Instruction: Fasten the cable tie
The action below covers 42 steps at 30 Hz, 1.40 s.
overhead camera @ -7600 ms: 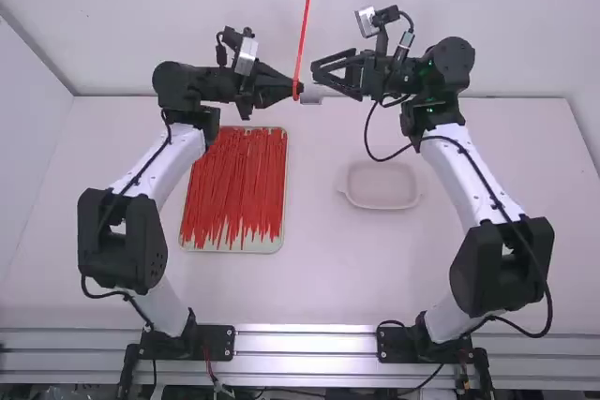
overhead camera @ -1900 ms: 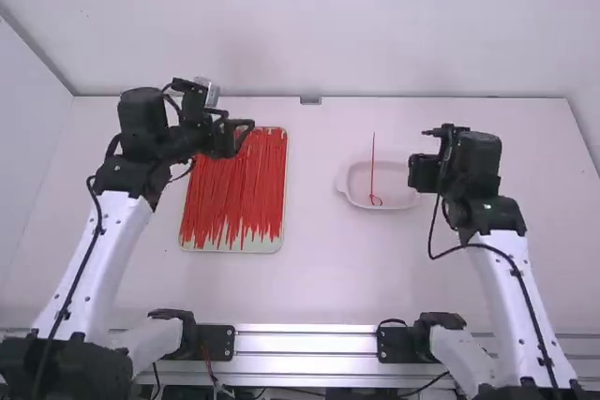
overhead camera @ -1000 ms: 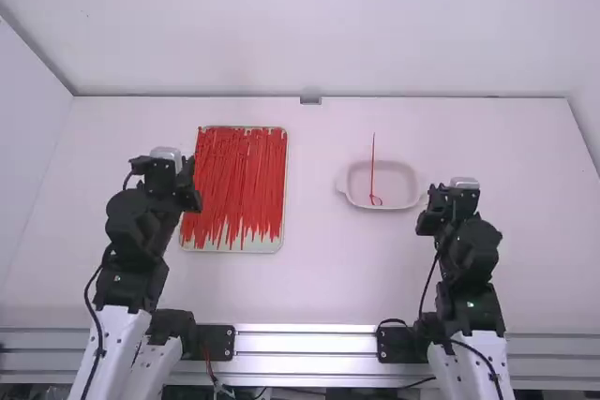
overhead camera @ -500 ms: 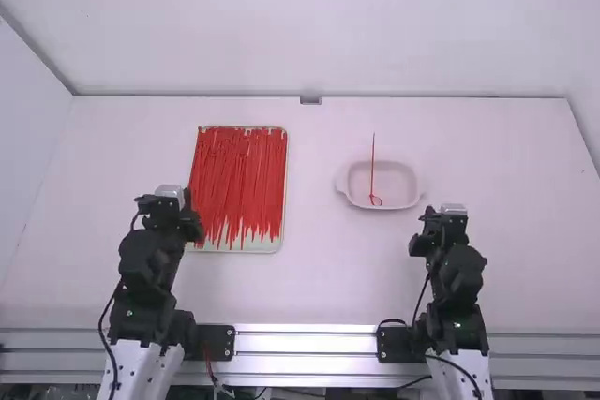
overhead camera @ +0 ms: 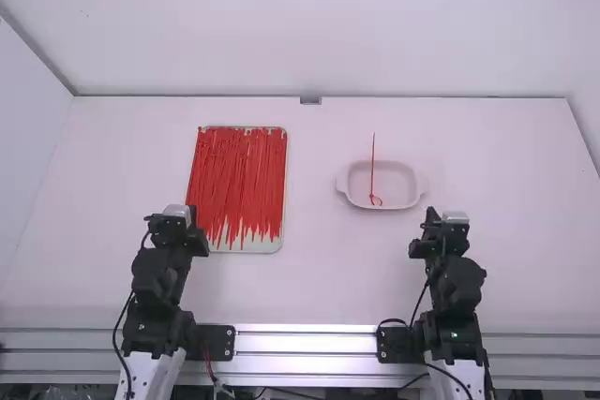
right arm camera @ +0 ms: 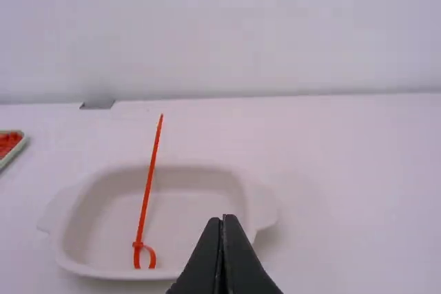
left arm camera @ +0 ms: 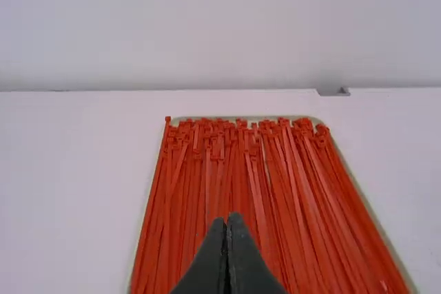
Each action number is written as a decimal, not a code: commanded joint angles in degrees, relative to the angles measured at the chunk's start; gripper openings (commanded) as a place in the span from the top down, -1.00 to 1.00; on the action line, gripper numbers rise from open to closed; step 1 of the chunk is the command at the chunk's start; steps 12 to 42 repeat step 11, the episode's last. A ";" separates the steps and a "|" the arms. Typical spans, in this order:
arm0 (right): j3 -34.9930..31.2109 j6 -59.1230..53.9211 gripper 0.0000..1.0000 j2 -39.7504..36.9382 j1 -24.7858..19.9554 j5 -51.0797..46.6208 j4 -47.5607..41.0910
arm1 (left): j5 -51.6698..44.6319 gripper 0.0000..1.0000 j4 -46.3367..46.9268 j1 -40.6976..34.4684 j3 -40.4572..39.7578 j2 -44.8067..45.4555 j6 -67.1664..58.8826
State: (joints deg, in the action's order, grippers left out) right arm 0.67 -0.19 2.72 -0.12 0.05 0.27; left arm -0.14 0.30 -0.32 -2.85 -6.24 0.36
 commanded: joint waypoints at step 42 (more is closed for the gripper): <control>-0.67 0.19 1.00 -2.72 0.12 -0.05 -0.27 | 0.14 1.00 -0.30 0.32 2.85 6.24 -0.36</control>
